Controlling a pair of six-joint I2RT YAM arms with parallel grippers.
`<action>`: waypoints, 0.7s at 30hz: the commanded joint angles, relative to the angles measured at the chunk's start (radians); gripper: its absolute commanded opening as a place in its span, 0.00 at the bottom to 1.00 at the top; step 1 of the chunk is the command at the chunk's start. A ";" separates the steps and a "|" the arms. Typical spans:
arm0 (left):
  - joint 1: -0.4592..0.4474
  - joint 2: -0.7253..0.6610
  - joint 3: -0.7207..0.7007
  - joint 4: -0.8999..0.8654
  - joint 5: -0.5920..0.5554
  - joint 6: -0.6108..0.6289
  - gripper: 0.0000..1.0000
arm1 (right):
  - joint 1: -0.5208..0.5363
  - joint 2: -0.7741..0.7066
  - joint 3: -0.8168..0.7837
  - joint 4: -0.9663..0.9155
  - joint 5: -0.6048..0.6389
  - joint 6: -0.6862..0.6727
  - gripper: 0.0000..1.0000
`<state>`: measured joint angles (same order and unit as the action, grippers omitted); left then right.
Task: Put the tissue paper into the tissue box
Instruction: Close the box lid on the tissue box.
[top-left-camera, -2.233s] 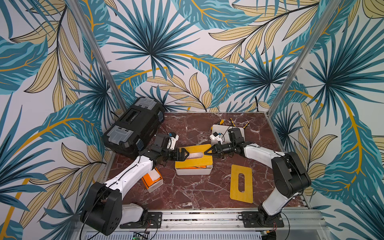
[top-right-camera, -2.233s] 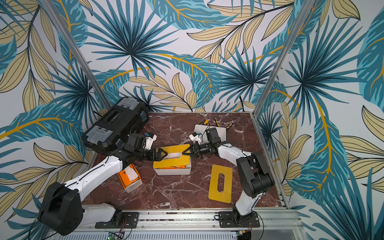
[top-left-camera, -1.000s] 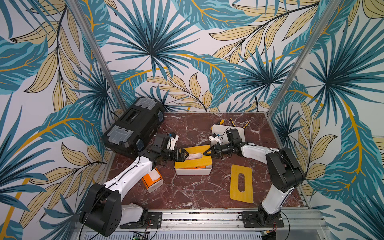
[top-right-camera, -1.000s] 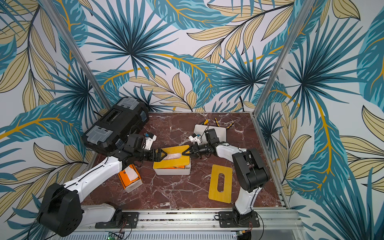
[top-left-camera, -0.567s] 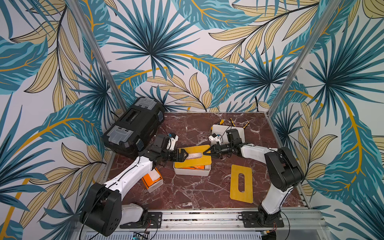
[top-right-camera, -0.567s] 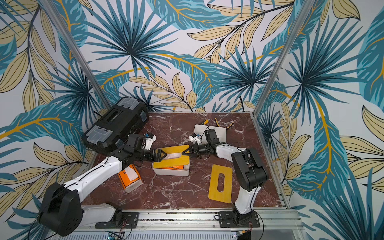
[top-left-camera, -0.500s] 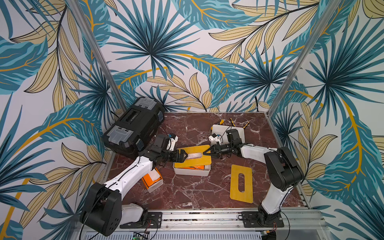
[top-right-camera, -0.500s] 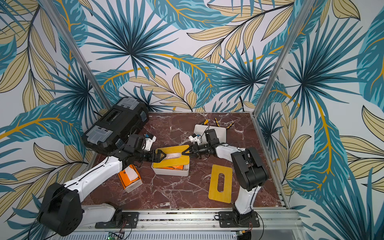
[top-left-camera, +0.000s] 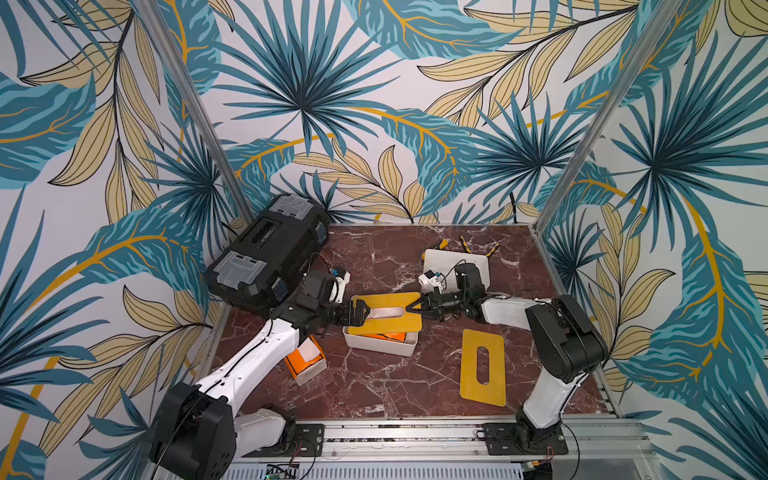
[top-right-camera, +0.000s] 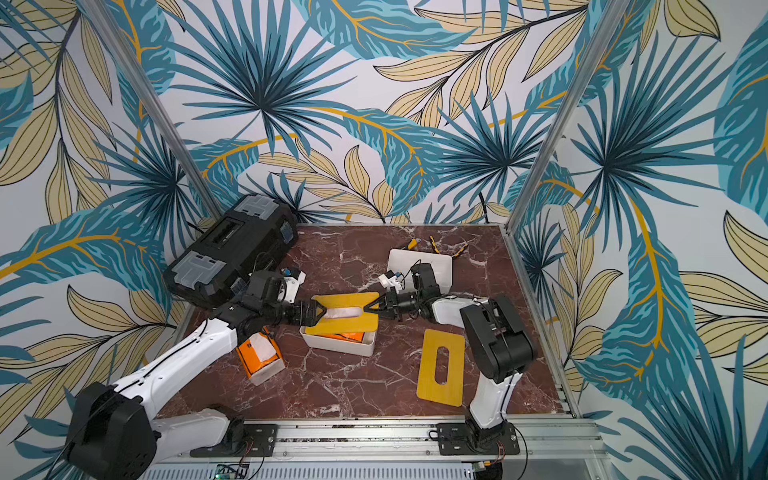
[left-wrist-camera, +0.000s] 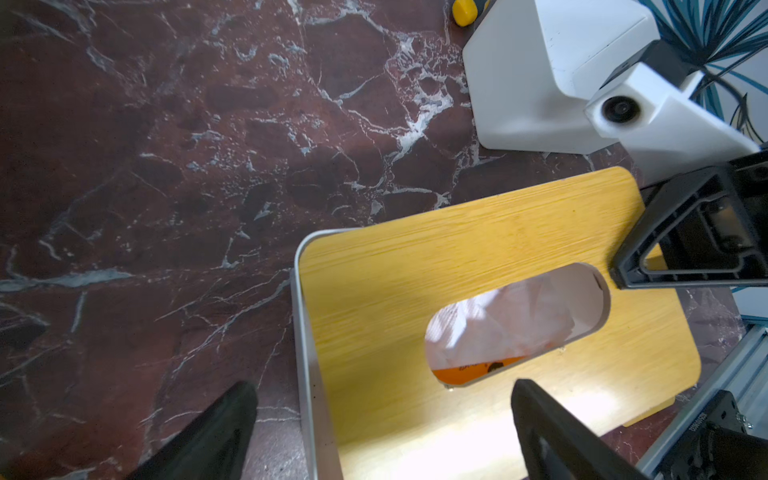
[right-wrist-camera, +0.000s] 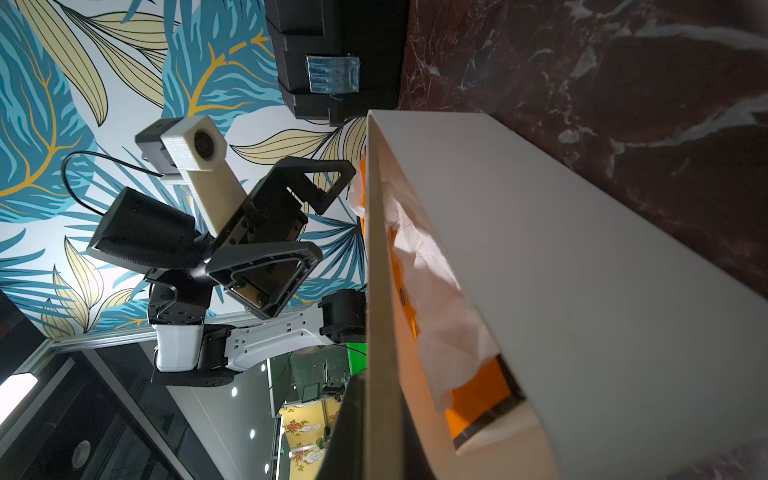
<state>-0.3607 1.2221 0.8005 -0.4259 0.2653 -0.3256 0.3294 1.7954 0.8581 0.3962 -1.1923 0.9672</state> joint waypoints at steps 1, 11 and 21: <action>0.006 -0.006 -0.057 0.050 0.012 -0.021 1.00 | 0.006 -0.056 -0.050 0.096 0.106 0.095 0.00; 0.004 -0.063 -0.207 0.273 0.103 -0.142 1.00 | 0.076 -0.105 -0.080 0.158 0.189 0.152 0.00; 0.003 -0.135 -0.281 0.323 0.128 -0.190 1.00 | 0.101 -0.099 -0.108 0.263 0.213 0.212 0.00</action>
<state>-0.3538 1.1049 0.5377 -0.1448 0.3401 -0.5014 0.4183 1.7157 0.7631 0.5755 -1.0145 1.1488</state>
